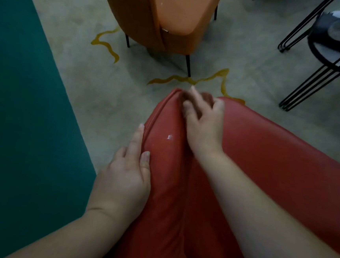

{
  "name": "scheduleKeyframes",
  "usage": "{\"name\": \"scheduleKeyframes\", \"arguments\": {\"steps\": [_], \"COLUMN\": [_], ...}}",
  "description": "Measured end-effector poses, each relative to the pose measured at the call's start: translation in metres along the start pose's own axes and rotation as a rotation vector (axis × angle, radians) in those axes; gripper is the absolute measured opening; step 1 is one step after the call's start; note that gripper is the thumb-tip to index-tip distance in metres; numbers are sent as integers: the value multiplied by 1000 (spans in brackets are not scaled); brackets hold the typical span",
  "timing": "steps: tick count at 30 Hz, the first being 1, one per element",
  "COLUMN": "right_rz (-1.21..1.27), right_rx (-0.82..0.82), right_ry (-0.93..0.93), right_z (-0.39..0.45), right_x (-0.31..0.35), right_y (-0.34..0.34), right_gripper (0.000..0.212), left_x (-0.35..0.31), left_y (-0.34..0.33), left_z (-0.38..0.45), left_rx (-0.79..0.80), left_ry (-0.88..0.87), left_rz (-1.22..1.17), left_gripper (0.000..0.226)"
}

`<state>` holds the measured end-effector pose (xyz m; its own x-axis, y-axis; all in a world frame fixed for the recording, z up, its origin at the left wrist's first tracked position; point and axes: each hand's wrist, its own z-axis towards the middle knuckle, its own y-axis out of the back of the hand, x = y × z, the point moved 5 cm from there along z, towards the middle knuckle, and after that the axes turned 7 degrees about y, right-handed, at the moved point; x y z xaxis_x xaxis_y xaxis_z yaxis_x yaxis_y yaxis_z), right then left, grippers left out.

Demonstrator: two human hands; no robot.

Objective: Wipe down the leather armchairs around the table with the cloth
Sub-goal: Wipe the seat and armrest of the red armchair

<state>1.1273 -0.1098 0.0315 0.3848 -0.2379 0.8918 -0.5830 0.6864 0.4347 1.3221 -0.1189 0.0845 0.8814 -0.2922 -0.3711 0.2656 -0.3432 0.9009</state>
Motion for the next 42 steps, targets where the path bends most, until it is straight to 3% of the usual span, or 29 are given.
{"name": "scheduleKeyframes", "arguments": {"steps": [3,11,18,24,27,29,33,38,42], "right_rz": [23,-169,-279,-201,-215,-265,-253,-221,-249], "right_rx": [23,91,-14,129,216,172,92,210,146], "right_ry": [-117,348,9,276,397,381,137,370,367], "right_z": [27,-89,-9,-92,-84,-56,-4,-83,-63], "right_x": [-7,49,28,54,65,67,53,67,63], "right_y": [-4,11,2,11,5,-2,-6,5,-2], "right_gripper": [36,40,40,42,38,34,35,36,33], "left_x": [1,6,9,11,12,9,9,13,11], "left_y": [0,1,0,-1,-1,0,-1,-1,-1], "left_z": [0,2,4,6,7,6,6,7,7], "left_rx": [8,4,-10,7,-1,-18,-18,5,-9], "left_ry": [-1,-35,-24,-31,-25,-53,-46,-41,-53], "left_rz": [-33,-103,-150,-169,-185,-178,-163,-215,-192], "left_gripper": [56,51,50,52,52,50,50,54,51]}}
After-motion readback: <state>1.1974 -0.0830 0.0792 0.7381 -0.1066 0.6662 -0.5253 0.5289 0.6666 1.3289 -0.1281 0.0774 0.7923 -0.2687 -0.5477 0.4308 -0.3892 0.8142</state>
